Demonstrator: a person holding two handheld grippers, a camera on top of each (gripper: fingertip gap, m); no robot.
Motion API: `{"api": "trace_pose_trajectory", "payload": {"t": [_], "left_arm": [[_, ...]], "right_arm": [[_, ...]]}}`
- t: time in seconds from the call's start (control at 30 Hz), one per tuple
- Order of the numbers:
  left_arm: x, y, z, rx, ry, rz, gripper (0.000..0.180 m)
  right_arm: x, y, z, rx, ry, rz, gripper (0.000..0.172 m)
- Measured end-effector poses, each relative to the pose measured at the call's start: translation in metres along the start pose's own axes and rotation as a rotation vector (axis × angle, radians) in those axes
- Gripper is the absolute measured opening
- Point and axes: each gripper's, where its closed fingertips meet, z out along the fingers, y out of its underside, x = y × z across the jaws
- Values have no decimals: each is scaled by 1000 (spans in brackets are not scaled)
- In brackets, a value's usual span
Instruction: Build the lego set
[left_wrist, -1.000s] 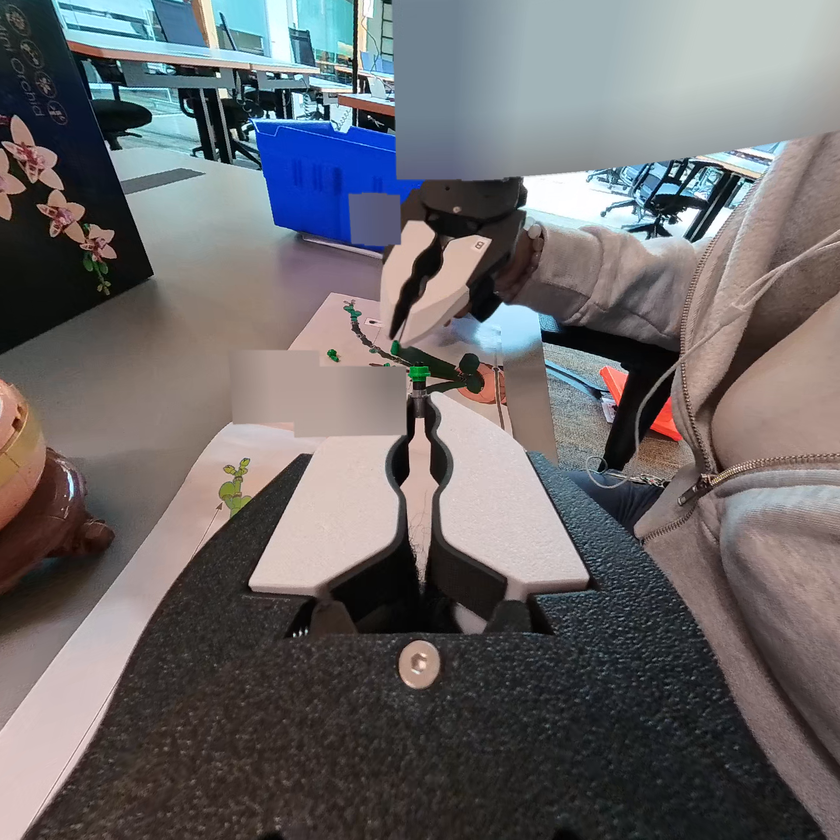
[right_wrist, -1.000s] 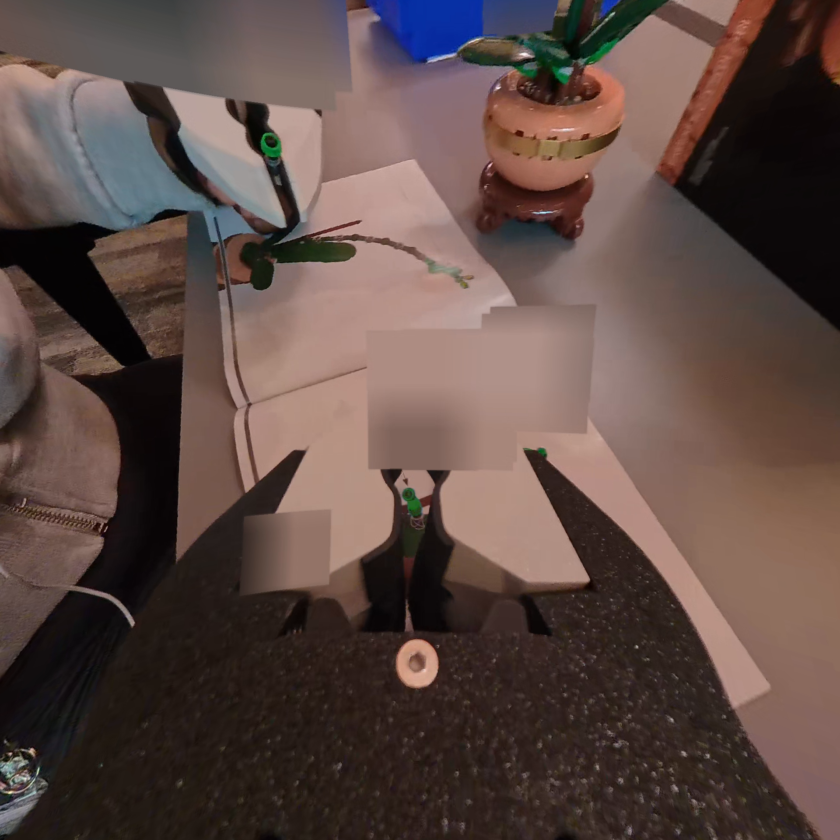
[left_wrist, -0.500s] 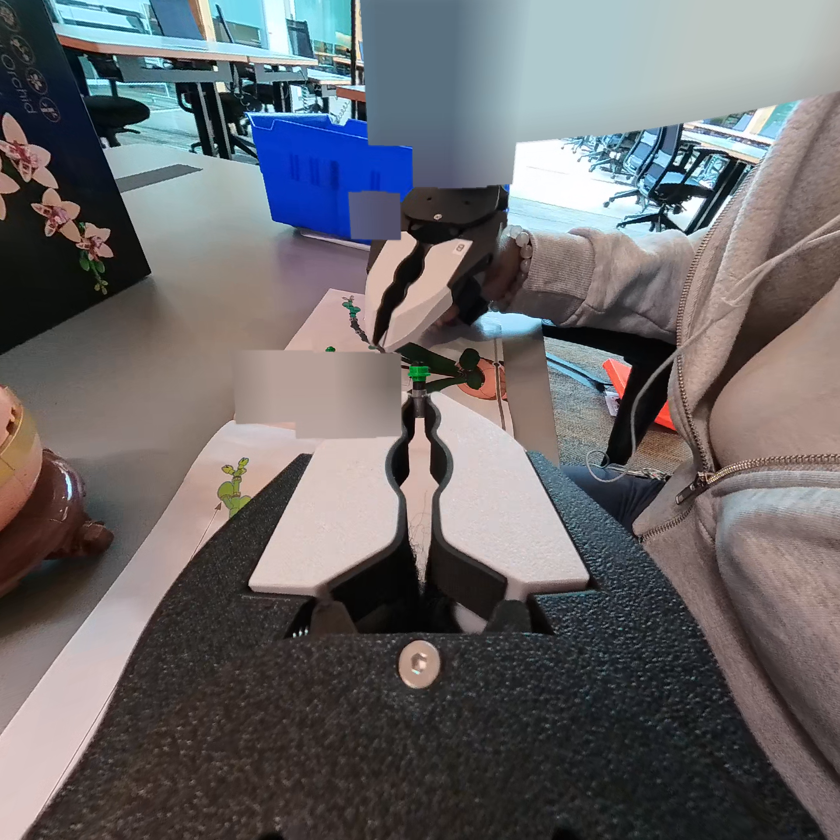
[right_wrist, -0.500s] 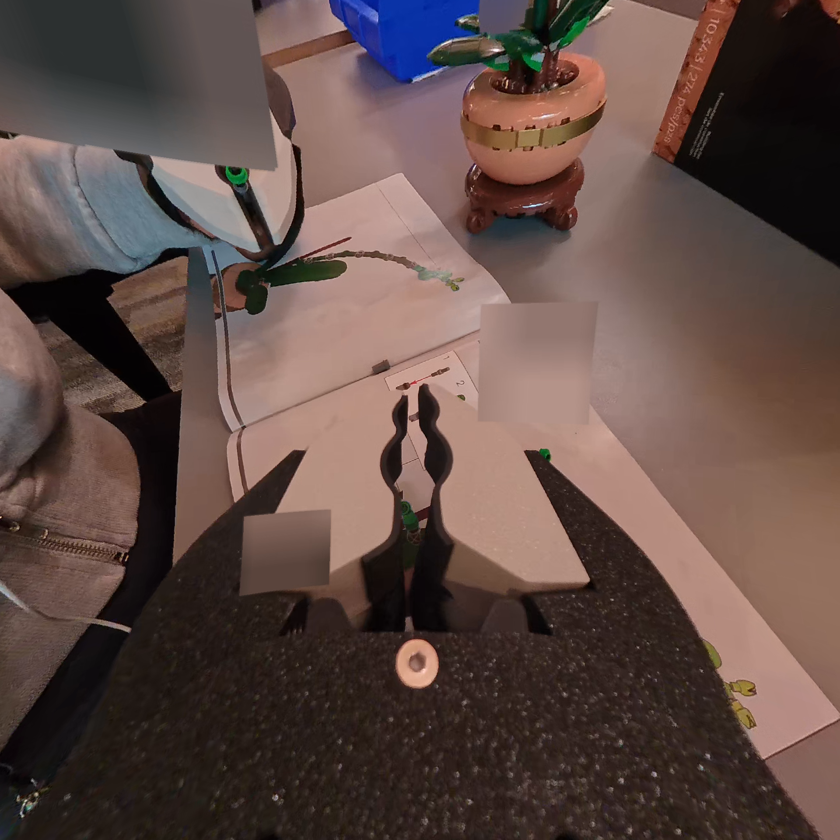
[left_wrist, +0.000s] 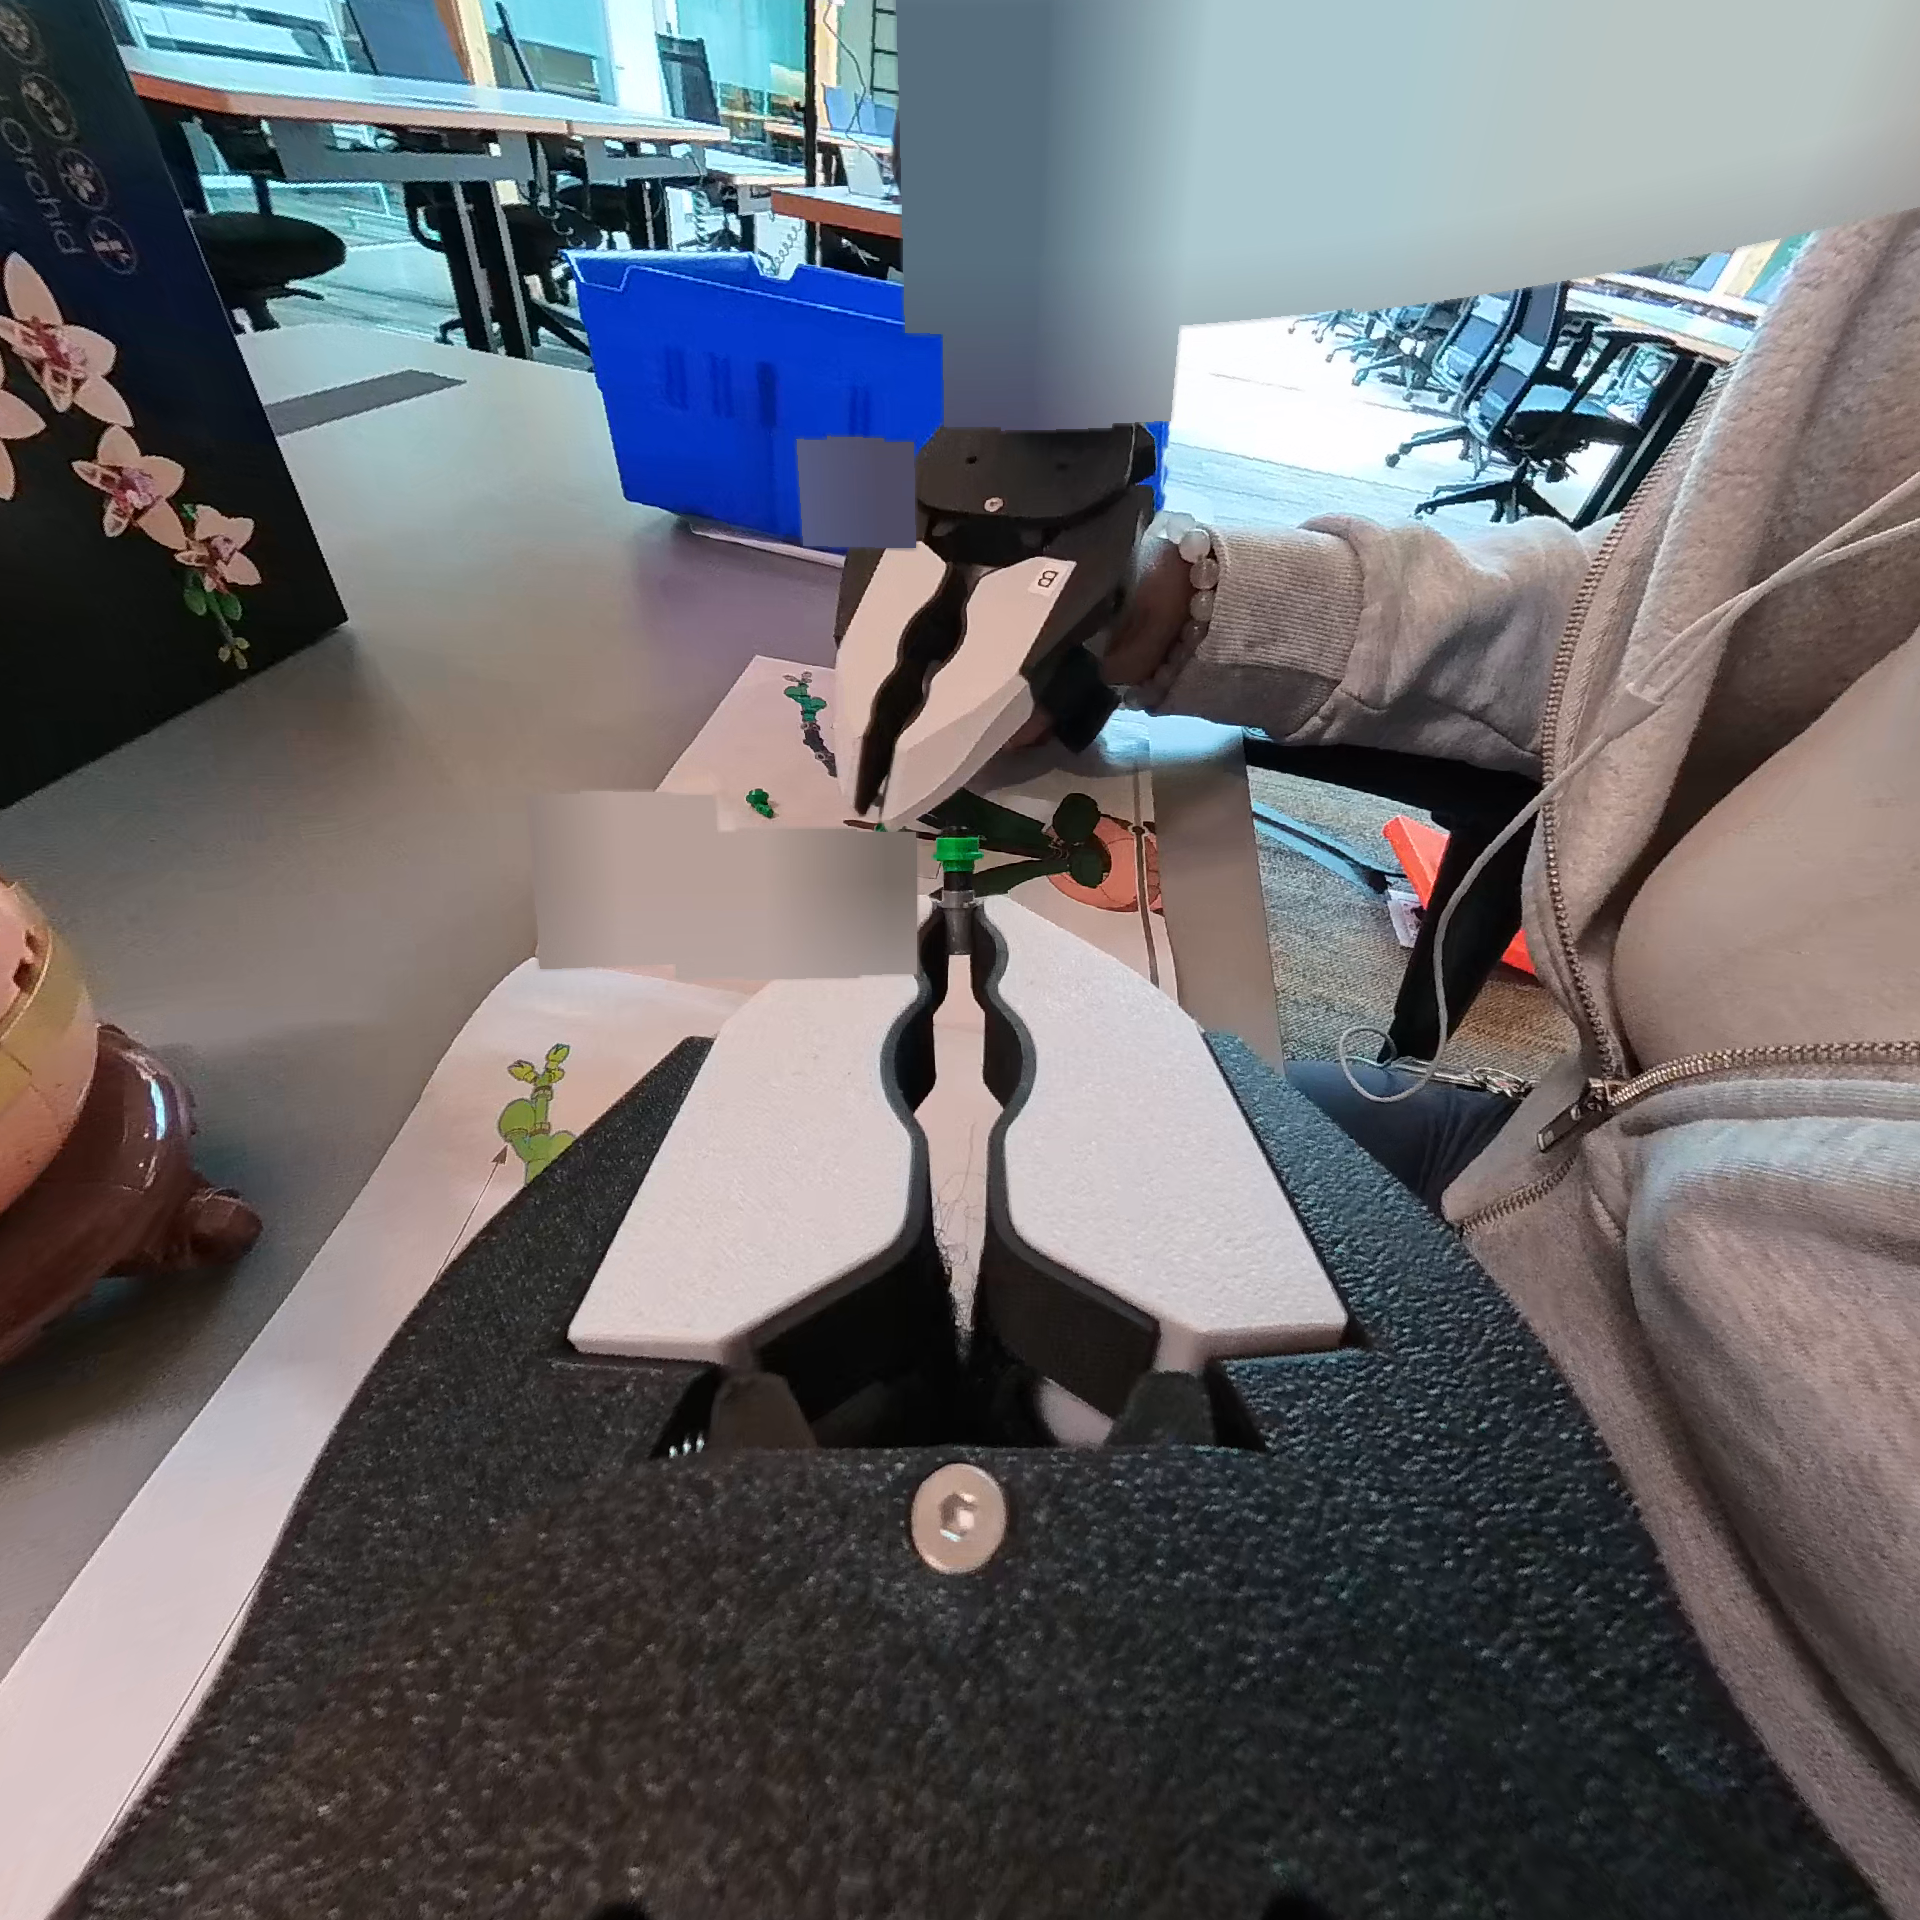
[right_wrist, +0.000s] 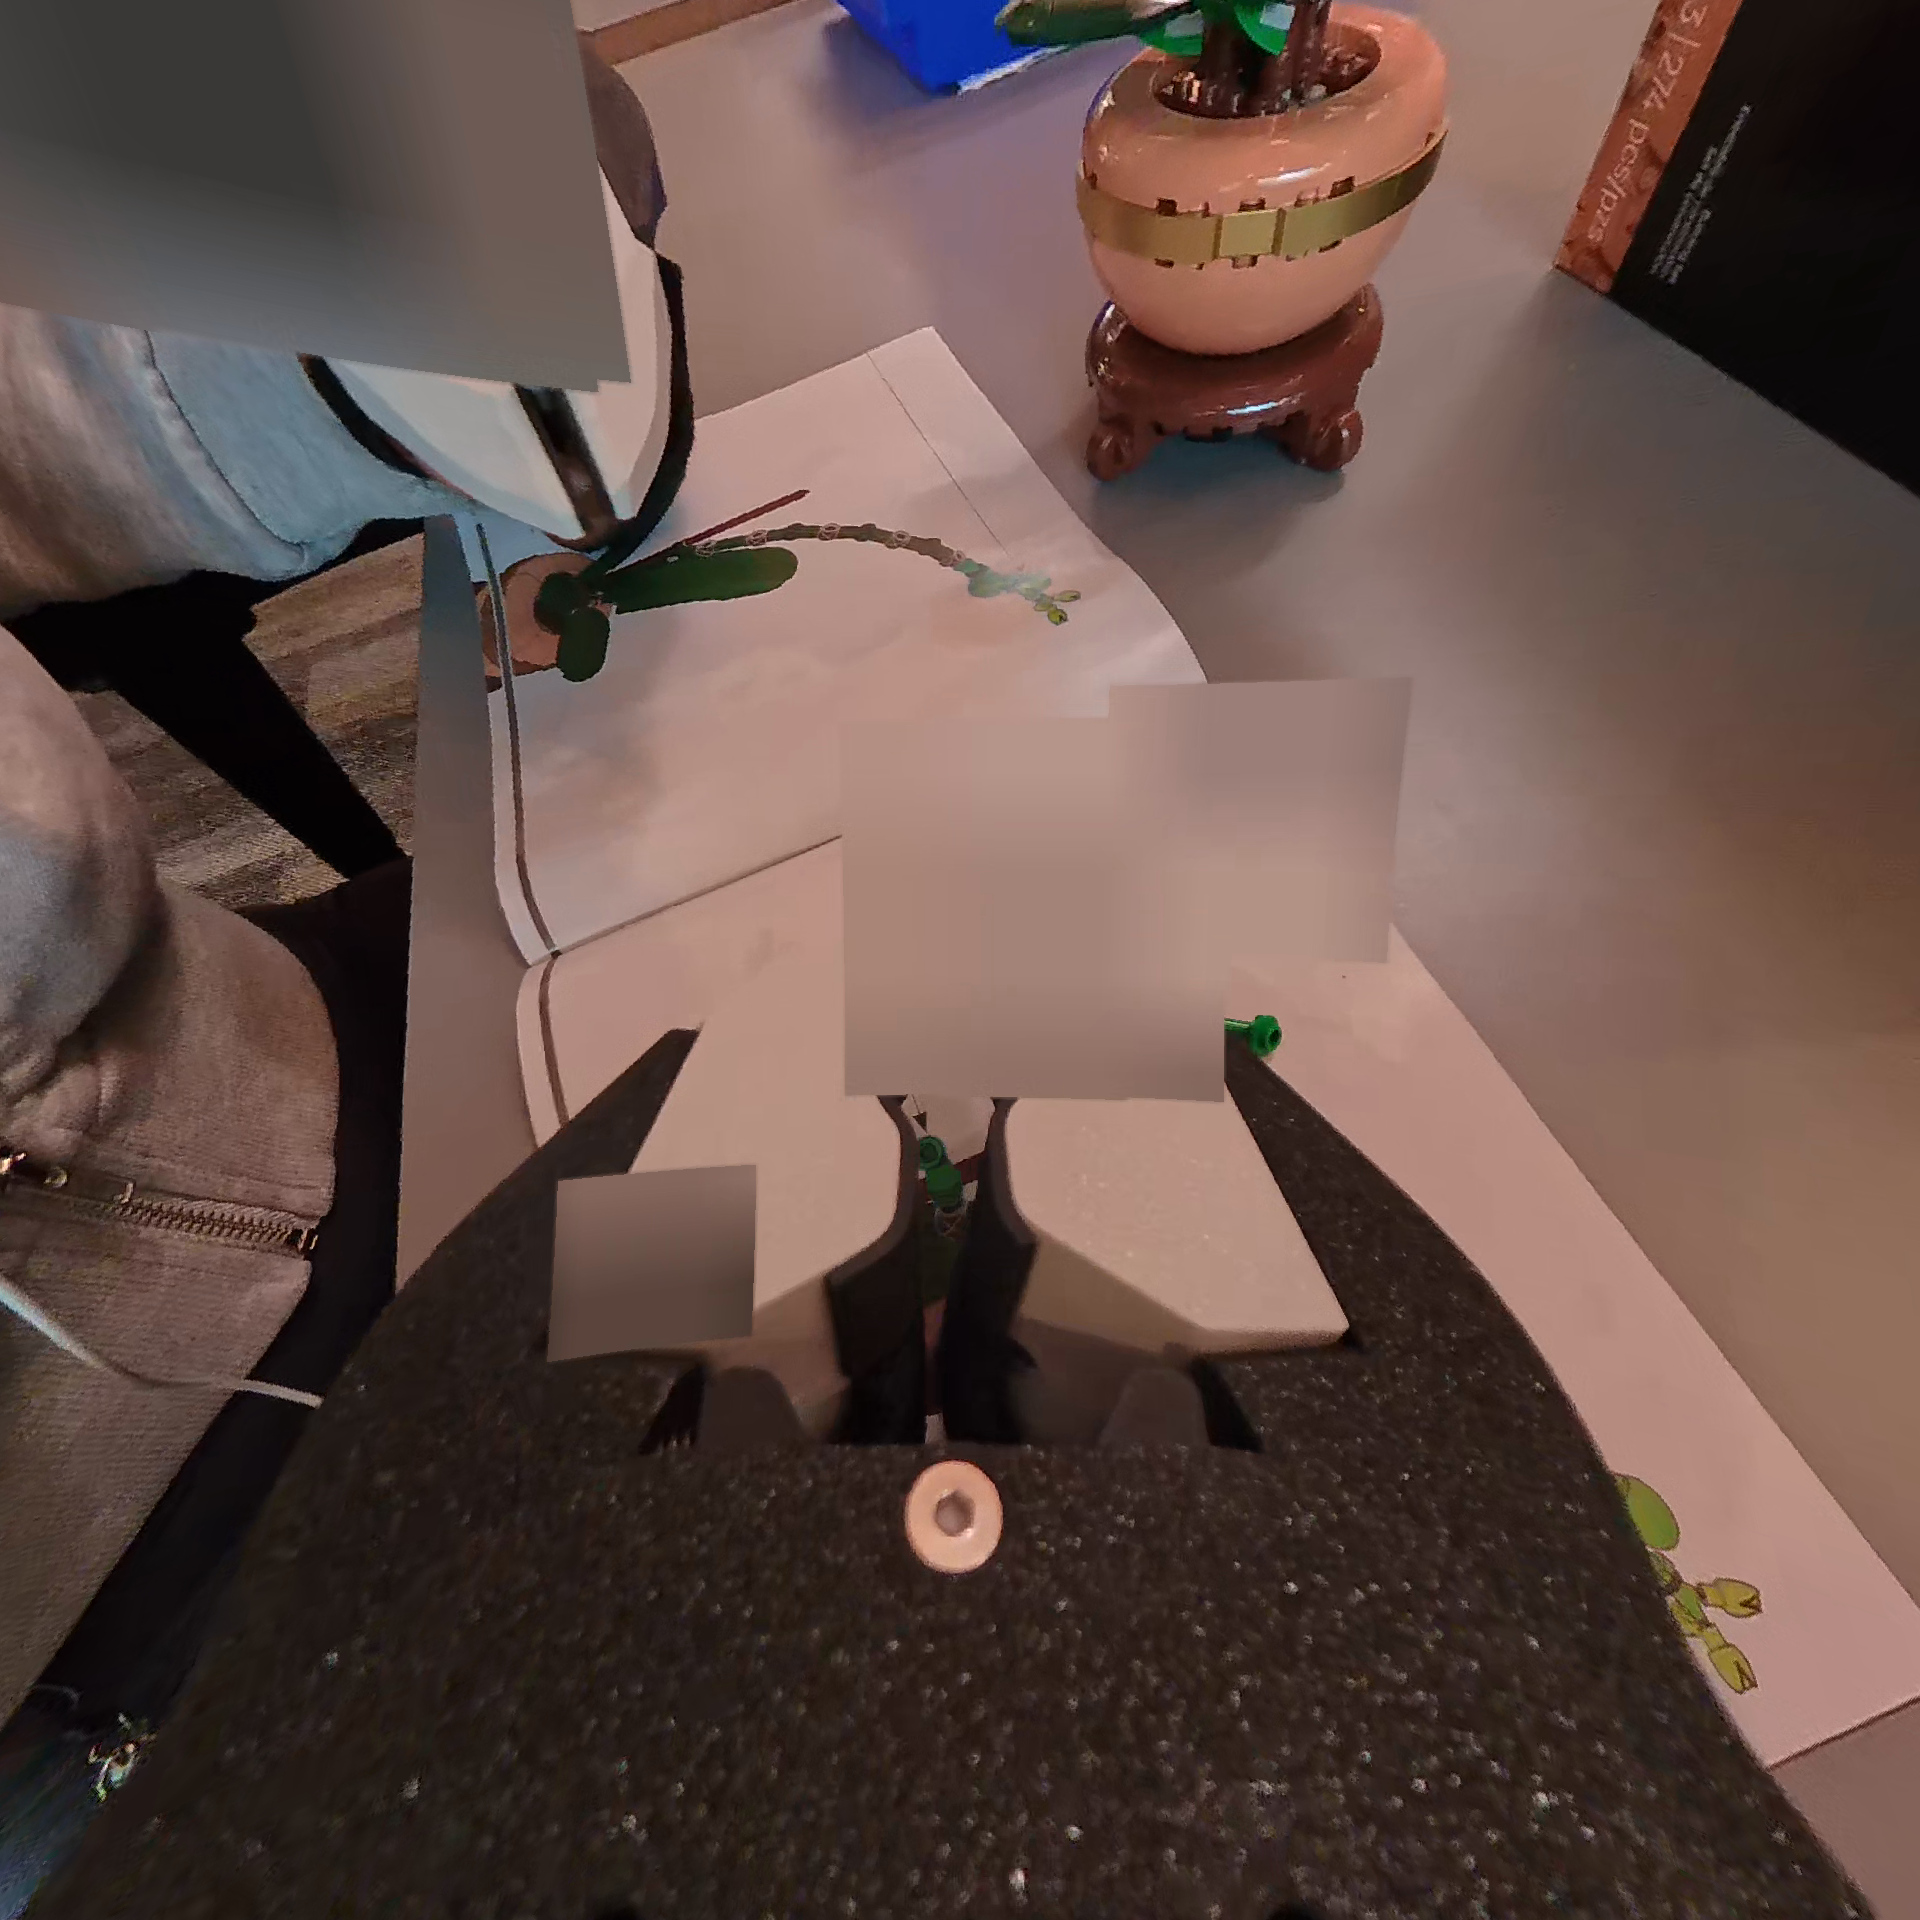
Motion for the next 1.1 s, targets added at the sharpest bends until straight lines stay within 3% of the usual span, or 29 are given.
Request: {"api": "trace_pose_trajectory", "payload": {"t": [1.1], "left_arm": [[2, 3, 1, -19, -6, 18, 3]], "right_arm": [[-2, 6, 4, -48, -14, -14, 1]]}}
